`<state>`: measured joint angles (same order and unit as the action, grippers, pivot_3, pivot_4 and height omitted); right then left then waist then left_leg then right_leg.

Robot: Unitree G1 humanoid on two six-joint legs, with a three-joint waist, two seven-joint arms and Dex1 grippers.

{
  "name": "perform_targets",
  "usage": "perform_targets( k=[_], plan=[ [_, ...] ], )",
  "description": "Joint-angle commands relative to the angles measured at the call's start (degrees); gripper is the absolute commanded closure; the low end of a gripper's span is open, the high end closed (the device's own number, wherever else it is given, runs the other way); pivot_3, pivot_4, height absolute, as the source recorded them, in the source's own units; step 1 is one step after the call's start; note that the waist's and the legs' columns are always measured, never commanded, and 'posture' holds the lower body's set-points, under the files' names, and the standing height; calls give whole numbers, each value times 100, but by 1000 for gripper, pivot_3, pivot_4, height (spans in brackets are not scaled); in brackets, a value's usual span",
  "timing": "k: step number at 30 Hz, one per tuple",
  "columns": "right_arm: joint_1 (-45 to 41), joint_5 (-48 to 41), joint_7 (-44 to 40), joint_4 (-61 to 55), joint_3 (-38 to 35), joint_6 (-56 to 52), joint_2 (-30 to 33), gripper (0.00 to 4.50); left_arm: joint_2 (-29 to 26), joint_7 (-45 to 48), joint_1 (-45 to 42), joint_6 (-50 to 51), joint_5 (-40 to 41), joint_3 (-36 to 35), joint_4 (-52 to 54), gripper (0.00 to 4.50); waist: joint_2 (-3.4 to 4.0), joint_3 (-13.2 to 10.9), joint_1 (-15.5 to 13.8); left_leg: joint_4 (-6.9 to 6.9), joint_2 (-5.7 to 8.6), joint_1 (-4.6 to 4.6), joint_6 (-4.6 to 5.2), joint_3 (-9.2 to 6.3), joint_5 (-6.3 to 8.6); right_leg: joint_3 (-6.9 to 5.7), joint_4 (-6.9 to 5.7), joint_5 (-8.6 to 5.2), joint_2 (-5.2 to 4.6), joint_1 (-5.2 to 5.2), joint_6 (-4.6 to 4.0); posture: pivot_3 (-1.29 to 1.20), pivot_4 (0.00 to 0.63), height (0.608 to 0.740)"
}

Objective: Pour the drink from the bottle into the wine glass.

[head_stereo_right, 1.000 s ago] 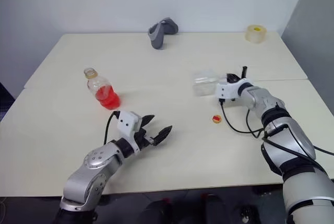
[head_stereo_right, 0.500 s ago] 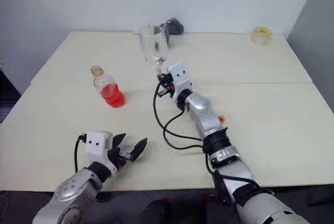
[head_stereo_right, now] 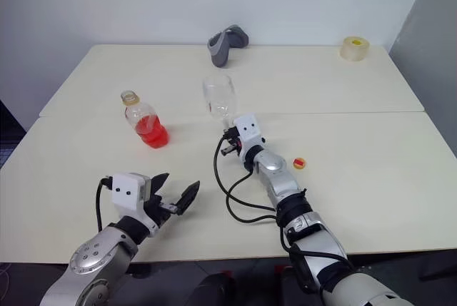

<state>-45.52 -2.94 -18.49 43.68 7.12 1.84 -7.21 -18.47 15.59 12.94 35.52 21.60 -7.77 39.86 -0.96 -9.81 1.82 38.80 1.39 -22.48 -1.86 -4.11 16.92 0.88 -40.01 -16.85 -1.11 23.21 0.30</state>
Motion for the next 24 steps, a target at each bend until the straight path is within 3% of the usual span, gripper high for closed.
perform_targets(
  k=[1,7,14,24],
  plan=[
    [238,353,24,-309,277,-48,101,4458,-56,-22,-62,-91,-19,-76,141,0,0,1,-2,0,0,1,0,0,0,0,0,0,0,0,0,0,150,740],
    [782,575,-269,-1393,579,-498,517,4458,-69,-11,-173,-122,-25,-101,-2,0,-2,6,-14,2,1,1,0,0,0,1,1,0,-1,-4,0,0,150,740],
    [646,564,-273,-1549,525,-769,607,4458,-50,1,-232,-168,-54,-49,-92,0,-3,7,-17,1,1,3,0,-1,0,1,2,0,0,-5,1,0,150,740],
    [745,274,-495,-2183,392,-1299,669,968,-93,38,-288,-243,-56,-128,-253,0,-2,6,-10,-1,0,2,1,0,1,1,2,0,0,-2,0,0,150,740]
  ],
)
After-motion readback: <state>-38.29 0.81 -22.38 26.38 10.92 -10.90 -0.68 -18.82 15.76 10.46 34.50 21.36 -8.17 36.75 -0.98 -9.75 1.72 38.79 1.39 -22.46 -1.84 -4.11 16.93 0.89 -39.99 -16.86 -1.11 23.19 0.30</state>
